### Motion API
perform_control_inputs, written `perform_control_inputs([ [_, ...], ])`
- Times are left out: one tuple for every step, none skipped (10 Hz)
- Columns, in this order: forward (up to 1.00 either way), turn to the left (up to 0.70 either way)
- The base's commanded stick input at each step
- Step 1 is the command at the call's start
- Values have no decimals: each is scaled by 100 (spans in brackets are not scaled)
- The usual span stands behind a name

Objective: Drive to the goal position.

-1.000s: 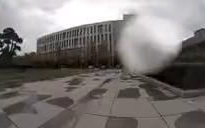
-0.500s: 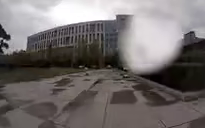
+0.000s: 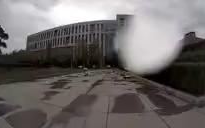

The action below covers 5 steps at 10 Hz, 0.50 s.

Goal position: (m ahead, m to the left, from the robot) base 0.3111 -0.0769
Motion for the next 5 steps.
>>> perform_control_inputs([
  [70,-34],
  [70,-23],
  [70,0],
  [70,0],
  [70,0],
])
